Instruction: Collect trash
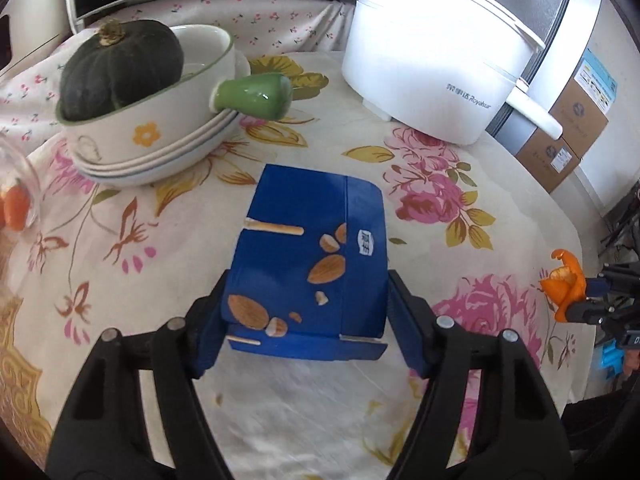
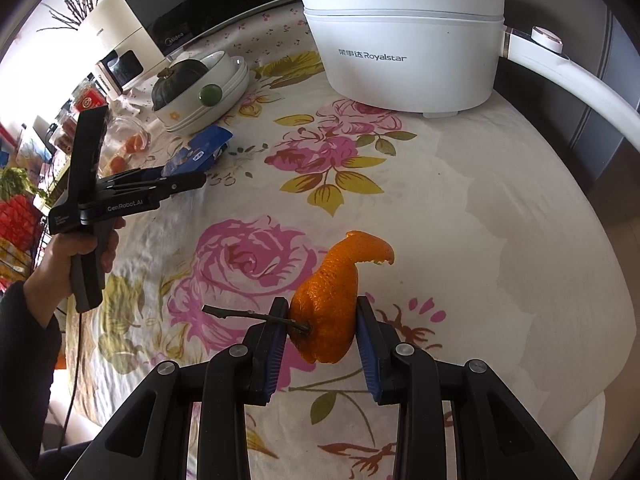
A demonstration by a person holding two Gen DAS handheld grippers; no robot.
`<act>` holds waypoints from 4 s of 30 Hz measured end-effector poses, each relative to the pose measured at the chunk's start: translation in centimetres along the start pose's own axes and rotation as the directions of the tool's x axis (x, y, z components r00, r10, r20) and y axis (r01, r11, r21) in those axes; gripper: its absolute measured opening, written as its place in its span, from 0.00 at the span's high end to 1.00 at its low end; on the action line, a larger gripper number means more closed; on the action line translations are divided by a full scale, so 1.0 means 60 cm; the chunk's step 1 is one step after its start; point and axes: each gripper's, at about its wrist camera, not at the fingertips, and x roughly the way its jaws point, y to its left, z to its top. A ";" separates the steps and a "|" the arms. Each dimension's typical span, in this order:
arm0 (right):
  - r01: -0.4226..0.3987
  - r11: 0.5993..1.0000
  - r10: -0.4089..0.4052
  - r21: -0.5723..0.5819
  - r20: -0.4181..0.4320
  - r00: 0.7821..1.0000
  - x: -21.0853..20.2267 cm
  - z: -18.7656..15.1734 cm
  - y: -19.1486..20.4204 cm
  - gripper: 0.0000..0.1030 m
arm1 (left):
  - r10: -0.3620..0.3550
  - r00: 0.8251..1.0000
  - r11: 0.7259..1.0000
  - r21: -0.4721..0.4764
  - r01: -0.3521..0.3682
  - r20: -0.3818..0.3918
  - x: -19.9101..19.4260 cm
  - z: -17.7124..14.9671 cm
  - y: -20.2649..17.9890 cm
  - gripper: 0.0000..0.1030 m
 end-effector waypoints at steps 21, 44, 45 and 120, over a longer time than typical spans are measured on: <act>0.056 0.998 -0.057 0.040 0.037 0.998 -0.190 -0.181 0.022 0.67 | -0.038 0.999 0.998 -0.039 0.038 0.001 -0.209 -0.225 -0.212 0.30; 0.161 0.935 -0.178 0.315 0.024 0.984 -0.251 -0.367 -0.211 0.66 | -0.214 0.973 0.964 0.140 0.224 -0.084 -0.130 -0.249 -0.476 0.30; 0.164 0.928 -0.182 0.335 0.021 0.983 -0.254 -0.376 -0.227 0.66 | -0.223 0.971 0.960 0.150 0.235 -0.091 -0.123 -0.248 -0.491 0.30; 0.281 0.927 -0.326 0.249 0.166 0.931 -0.288 -0.341 -0.048 0.14 | 0.114 0.991 0.993 -0.044 -0.111 0.076 -0.290 -0.286 -0.366 0.01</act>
